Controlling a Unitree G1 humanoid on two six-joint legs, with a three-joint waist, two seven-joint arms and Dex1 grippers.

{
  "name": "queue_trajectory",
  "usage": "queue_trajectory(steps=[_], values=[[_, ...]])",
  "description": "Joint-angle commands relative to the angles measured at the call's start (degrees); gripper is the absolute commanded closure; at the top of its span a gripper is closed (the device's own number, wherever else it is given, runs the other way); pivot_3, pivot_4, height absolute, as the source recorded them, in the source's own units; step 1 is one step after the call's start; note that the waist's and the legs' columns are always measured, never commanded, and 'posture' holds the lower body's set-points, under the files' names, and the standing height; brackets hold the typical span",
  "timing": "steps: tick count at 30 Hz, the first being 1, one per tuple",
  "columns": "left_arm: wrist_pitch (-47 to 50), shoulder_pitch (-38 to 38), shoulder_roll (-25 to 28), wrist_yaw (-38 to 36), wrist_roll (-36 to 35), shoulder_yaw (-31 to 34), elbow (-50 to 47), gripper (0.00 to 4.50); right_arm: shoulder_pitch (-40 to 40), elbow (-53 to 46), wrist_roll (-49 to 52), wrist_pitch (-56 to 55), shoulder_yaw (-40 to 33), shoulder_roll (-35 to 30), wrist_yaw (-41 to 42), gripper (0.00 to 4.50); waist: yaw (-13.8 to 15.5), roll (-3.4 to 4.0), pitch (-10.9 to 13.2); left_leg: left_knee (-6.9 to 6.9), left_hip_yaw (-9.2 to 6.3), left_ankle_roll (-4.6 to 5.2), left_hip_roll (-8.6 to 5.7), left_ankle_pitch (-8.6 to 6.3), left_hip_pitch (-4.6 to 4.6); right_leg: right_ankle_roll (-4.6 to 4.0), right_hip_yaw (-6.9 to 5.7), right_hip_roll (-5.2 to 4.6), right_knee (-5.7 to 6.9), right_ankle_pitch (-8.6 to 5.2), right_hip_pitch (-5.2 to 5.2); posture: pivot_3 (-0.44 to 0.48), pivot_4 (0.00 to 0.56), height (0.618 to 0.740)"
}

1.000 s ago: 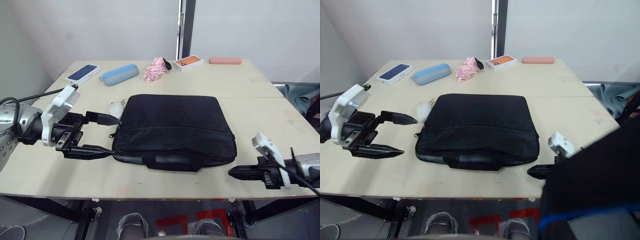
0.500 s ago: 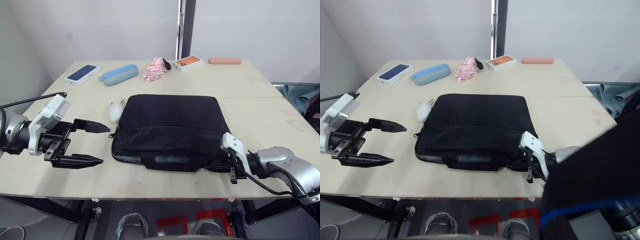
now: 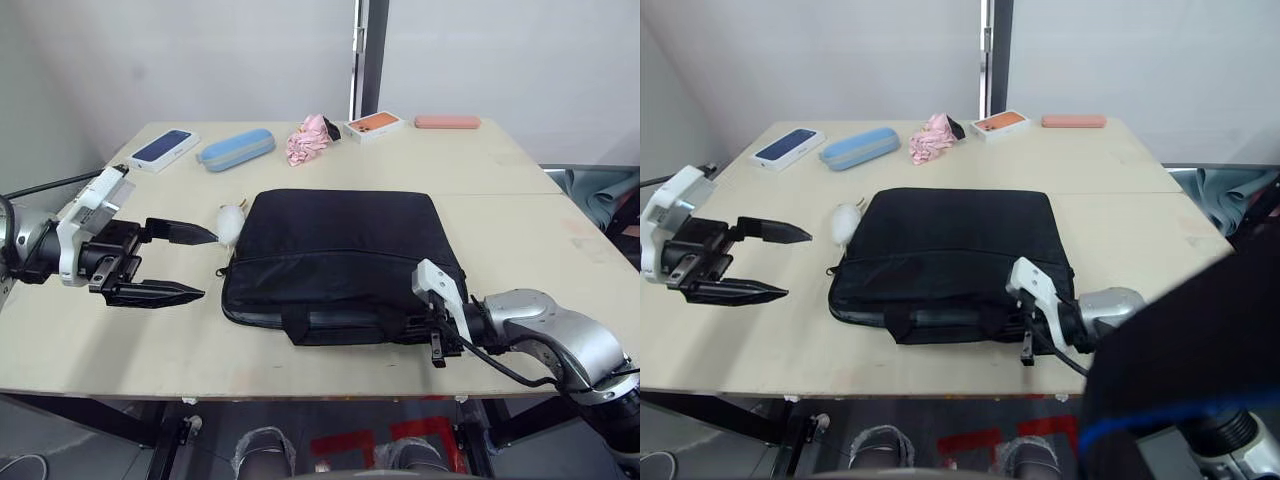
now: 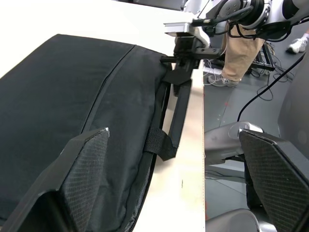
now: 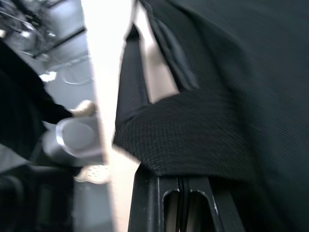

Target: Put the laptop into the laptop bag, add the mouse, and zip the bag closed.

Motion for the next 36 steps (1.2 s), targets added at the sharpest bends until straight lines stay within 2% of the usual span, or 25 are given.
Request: queue_trajectory(steps=[1, 6, 14, 22, 32, 36], values=[[-0.82, -0.97, 0.79, -2.47, -0.16, 0.28, 0.47, 0.01, -2.59, -1.66, 1.94, 0.42, -1.46, 0.09, -0.07, 4.5, -0.04, 0.0, 0.0, 0.03, 0.0, 0.0, 0.0, 0.0, 0.0, -0.01, 0.01, 0.0, 0.04, 0.01, 0.0, 0.0, 0.15, 0.74], [-1.05, -1.04, 0.68, -2.52, -0.13, 0.14, 0.71, 0.01, -5.49, -0.35, 2.88, 1.54, -1.82, 0.96, -1.39, 4.5, -0.05, 0.0, 0.0, 0.07, 0.0, -0.01, 0.0, 0.0, 0.01, -0.01, 0.03, 0.0, 0.1, 0.0, -0.02, 0.0, 0.15, 0.74], [-1.38, -1.18, 0.88, -2.51, 0.11, -0.18, 1.2, 0.01, -10.93, 3.45, 1.22, 0.88, 1.13, 5.82, -3.8, 4.5, -0.06, 0.0, 0.0, 0.09, -0.01, -0.02, 0.0, 0.0, -0.01, -0.01, 0.01, 0.0, 0.11, 0.01, -0.02, 0.0, 0.15, 0.74], [-1.4, -1.14, 1.04, -2.55, -0.6, -0.51, 1.28, 0.01, -18.77, 11.33, -2.63, 1.06, 4.56, 10.91, -6.29, 4.5, -0.19, 0.0, 0.0, 0.17, -0.04, -0.05, 0.0, 0.02, 0.0, -0.01, 0.01, 0.0, 0.26, 0.01, -0.05, 0.0, 0.15, 0.74], [-1.26, 0.2, 1.23, -2.55, -1.61, 0.8, 0.08, 0.01, -24.71, 20.62, -8.39, -0.54, 7.17, 12.71, -6.6, 4.5, -0.09, 0.0, 0.0, 0.27, -0.08, -0.07, 0.0, 0.02, -0.02, -0.01, -0.01, 0.0, 0.34, 0.01, -0.05, 0.0, 0.15, 0.74], [-1.16, 0.43, 1.3, -2.54, -1.75, 1.23, -0.21, 0.01, -24.82, 22.04, -11.3, -1.27, 10.64, 11.45, -4.68, 4.5, -0.09, 0.0, 0.0, 0.42, -0.12, -0.08, 0.0, 0.01, -0.01, -0.01, 0.01, 0.0, 0.48, 0.01, -0.03, 0.0, 0.15, 0.74]])
